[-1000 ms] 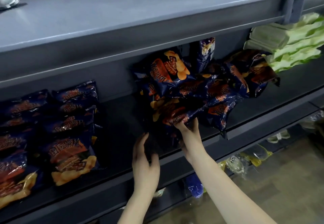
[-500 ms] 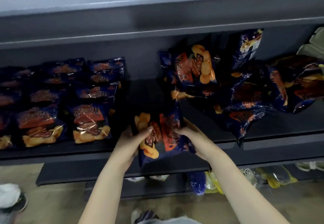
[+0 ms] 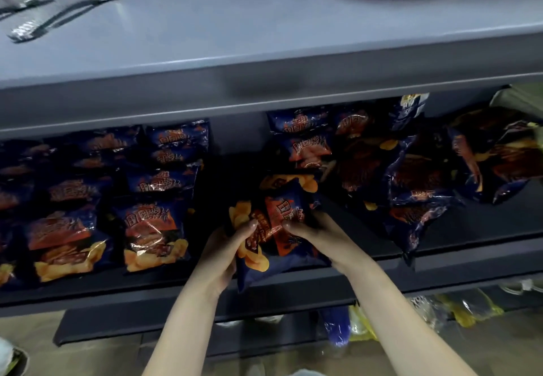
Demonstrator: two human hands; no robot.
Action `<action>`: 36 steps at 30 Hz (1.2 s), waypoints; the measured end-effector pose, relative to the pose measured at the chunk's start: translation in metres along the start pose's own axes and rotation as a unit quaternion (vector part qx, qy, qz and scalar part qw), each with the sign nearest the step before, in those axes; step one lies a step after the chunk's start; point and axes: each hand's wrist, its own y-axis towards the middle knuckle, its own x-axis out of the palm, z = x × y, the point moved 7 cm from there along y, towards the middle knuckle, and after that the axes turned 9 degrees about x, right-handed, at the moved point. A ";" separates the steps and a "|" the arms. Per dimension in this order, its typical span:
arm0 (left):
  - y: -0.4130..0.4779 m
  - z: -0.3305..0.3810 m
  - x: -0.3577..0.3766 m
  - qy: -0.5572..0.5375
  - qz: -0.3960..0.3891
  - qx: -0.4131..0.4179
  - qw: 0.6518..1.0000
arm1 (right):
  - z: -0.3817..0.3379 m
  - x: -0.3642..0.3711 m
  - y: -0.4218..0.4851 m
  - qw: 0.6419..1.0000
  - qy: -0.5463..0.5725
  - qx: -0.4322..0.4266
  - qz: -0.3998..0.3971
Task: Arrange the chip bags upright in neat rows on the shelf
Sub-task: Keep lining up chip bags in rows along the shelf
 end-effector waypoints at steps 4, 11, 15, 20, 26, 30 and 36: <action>0.010 0.000 -0.009 -0.069 0.034 0.006 0.997 | 0.007 0.002 0.002 0.982 0.176 0.058 -0.033; 0.009 0.000 -0.010 -0.265 0.089 0.006 0.960 | 0.000 0.037 -0.002 0.939 0.290 0.011 -0.185; 0.008 0.007 0.006 -0.298 0.073 0.042 0.951 | -0.011 0.051 -0.001 0.978 0.169 -0.080 -0.092; 0.001 0.018 0.006 -0.048 0.008 0.172 0.984 | -0.019 0.025 0.009 0.972 0.174 -0.121 0.105; 0.014 -0.001 -0.013 0.157 0.021 0.104 0.982 | -0.035 -0.012 0.008 0.945 0.144 -0.163 0.245; 0.029 -0.002 -0.005 0.146 -0.014 0.070 0.987 | -0.031 -0.024 0.007 0.940 0.090 -0.150 0.292; 0.046 0.001 0.016 0.099 -0.055 0.041 0.993 | -0.027 -0.027 0.008 0.953 0.062 -0.124 0.270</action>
